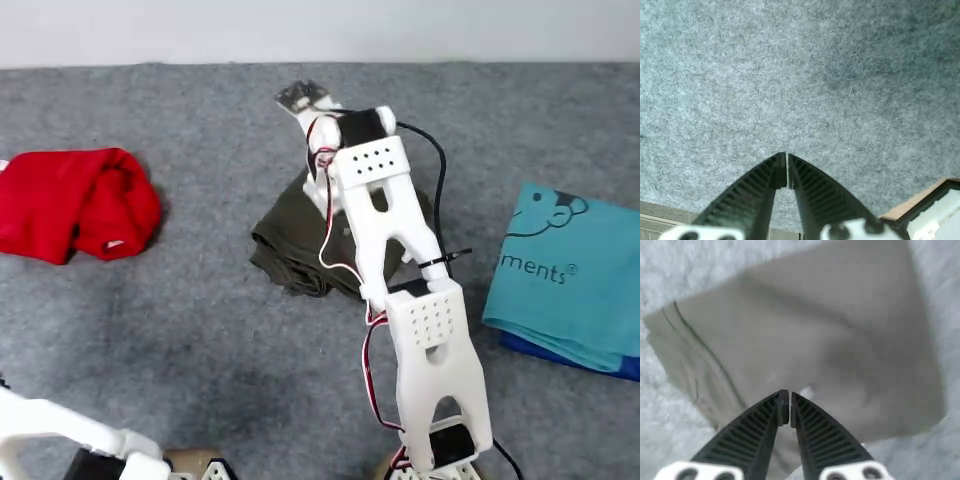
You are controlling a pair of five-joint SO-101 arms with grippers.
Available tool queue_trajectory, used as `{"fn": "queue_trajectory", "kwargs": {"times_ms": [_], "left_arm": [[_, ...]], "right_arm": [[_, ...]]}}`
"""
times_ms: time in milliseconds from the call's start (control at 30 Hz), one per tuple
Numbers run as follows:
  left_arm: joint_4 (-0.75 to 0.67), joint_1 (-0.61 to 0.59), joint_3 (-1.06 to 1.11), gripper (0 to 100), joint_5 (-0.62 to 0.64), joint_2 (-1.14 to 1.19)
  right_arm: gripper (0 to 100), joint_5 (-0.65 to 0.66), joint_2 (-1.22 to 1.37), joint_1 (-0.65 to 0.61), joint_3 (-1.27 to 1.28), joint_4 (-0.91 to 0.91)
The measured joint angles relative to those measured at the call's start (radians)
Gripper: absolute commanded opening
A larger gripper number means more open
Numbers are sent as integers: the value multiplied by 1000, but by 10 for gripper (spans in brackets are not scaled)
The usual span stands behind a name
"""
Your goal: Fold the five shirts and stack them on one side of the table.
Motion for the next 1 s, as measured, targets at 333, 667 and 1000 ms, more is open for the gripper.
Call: {"fn": "queue_trajectory", "kwargs": {"times_ms": [333, 667, 1000], "left_arm": [[0, 0, 0, 16, 0, 0], [0, 0, 0, 16, 0, 0], [0, 0, 0, 16, 0, 0]], "right_arm": [[9, -87, -11, -150, 184, 0], [9, -130, 23, -229, 187, 0], [9, -49, -80, -72, 189, 0]]}}
